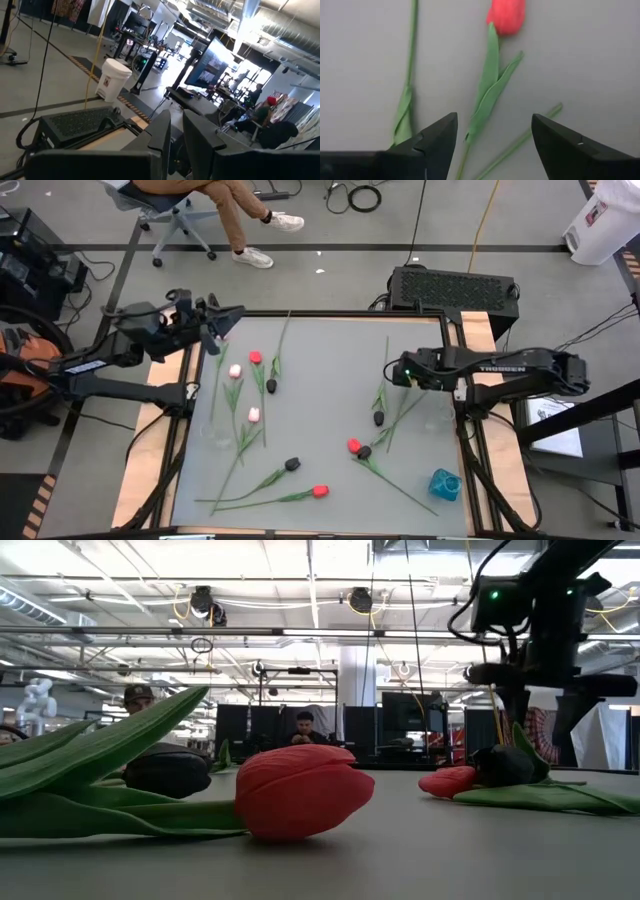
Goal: Sort flowers into vase by color
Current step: Put the top right red tulip into the left transparent vase
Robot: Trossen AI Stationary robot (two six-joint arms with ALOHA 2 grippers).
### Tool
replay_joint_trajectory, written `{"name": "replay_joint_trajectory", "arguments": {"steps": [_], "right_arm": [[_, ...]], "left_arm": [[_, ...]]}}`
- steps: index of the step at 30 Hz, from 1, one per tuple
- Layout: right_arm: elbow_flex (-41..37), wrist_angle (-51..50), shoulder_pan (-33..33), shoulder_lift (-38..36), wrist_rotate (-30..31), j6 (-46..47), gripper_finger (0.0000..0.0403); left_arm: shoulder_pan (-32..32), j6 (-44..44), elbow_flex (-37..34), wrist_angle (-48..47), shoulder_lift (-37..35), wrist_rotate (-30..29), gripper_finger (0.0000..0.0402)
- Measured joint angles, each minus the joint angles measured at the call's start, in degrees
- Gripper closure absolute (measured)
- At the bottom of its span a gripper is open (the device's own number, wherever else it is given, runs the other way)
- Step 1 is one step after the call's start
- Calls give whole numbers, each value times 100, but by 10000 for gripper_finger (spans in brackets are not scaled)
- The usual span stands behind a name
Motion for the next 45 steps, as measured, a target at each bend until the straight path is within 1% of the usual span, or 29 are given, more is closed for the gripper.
{"name": "replay_joint_trajectory", "arguments": {"steps": [4,11,18,21,27,35,42,45], "right_arm": [[0,165,-226,206,-49,-342,156],[0,471,-496,612,-169,-628,156],[0,547,-536,1060,-383,-888,156],[0,681,-533,1164,-515,-902,156],[0,909,-534,1327,-513,-902,156],[-52,923,-536,1606,-513,-772,156],[-55,956,-534,1600,-520,-607,156],[-57,975,-536,1580,-516,-596,165]], "left_arm": [[-1,-2,0,2,26,0,346],[0,-5,0,2,24,2,346],[0,-22,0,4,24,4,346],[-2,-34,0,4,24,4,346],[0,-42,0,4,24,4,346],[-2,-44,0,4,24,74,346],[0,-45,0,4,24,96,346],[0,-44,0,4,24,96,346]]}}
